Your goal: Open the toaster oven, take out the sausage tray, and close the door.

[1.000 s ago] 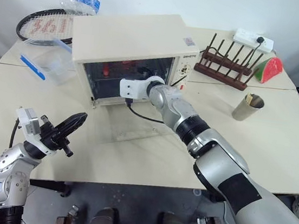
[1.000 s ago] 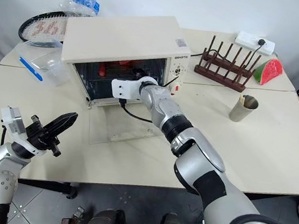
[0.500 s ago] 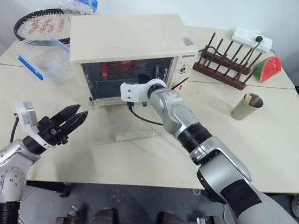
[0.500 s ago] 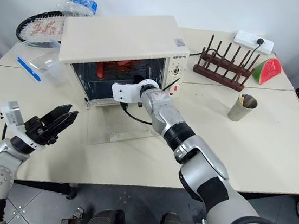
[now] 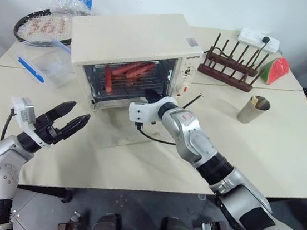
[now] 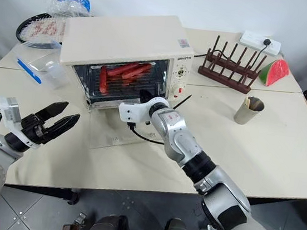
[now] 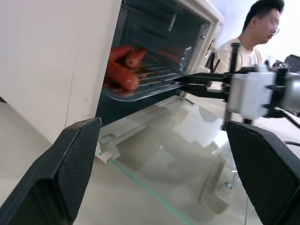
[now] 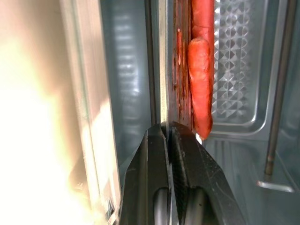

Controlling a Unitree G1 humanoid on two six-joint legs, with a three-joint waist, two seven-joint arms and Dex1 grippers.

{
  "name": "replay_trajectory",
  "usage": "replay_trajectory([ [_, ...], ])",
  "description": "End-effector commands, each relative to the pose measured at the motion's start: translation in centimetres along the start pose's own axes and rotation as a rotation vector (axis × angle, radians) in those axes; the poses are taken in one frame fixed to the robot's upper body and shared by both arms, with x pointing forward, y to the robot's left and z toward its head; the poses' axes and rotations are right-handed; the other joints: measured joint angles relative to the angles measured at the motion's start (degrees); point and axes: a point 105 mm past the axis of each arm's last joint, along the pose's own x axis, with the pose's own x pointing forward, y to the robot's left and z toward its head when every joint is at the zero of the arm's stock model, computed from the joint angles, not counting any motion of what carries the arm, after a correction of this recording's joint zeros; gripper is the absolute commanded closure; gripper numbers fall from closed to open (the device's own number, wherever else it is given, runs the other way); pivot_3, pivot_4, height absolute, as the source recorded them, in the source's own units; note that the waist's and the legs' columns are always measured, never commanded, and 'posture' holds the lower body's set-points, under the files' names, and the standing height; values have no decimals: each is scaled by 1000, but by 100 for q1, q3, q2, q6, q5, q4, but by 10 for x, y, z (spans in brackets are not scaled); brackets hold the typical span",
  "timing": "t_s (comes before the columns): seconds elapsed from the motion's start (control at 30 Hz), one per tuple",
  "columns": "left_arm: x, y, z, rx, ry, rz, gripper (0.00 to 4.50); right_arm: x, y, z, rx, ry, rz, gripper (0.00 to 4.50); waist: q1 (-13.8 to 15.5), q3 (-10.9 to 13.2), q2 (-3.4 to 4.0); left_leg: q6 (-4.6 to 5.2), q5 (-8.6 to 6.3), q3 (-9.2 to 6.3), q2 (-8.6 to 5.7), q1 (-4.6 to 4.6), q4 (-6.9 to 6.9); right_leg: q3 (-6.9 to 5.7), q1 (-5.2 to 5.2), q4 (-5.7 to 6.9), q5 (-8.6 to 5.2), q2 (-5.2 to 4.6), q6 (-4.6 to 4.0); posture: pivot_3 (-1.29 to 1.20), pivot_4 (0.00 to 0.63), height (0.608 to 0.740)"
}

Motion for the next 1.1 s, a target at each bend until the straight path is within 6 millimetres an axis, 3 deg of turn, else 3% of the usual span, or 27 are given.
replay_trajectory([
  [0.03,5,2,11,25,-11,-7,23,-17,-19,19,-53,-80,-101,4500,15,0,-1,0,0,0,0,0,0,0,0,0,0,0,0,0,150,740],
  [0.27,13,6,10,-21,-13,-19,23,-38,-9,20,-99,-119,-109,4500,7,0,-1,1,-1,8,2,1,2,0,1,-7,0,0,0,0,150,740],
  [1.1,12,4,6,-80,13,-37,23,-71,0,19,-104,-185,-77,4500,28,0,-3,2,-1,9,2,1,5,0,3,-12,0,0,0,0,150,740],
])
